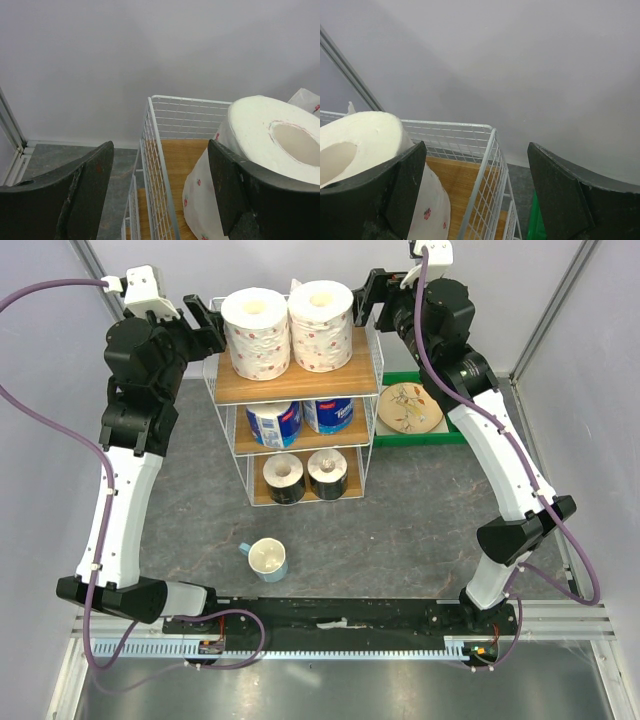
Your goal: Place and organize the paper towels onto the shelf
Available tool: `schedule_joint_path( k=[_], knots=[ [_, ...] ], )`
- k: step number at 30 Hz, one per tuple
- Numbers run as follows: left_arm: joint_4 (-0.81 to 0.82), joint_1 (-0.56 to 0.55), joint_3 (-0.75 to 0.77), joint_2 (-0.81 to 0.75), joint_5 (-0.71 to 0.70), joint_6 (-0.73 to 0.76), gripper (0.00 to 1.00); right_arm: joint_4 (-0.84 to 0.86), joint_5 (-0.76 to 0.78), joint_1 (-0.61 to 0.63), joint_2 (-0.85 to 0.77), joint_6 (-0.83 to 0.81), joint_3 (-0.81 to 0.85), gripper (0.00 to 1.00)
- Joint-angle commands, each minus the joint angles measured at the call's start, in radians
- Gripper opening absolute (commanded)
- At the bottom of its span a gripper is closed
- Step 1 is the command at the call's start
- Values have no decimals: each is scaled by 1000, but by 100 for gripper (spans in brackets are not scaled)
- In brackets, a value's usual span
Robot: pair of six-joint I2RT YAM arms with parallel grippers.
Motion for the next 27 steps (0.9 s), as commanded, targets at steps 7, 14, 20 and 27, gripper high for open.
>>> schedule_joint_path(
  k=[7, 14, 20, 27],
  knots=[
    [37, 6, -8, -8, 50, -12, 82, 9, -83, 0, -1, 36, 44, 90],
    [33, 6, 1, -5, 76, -12, 82, 9, -121, 2, -10, 50, 44, 90],
    [27, 6, -9, -13, 104, -16, 82, 2, -124, 3, -33, 57, 41, 90],
    [25, 6, -19, -16, 157, -21, 81, 0, -127, 14, -84, 50, -8, 90]
  ],
)
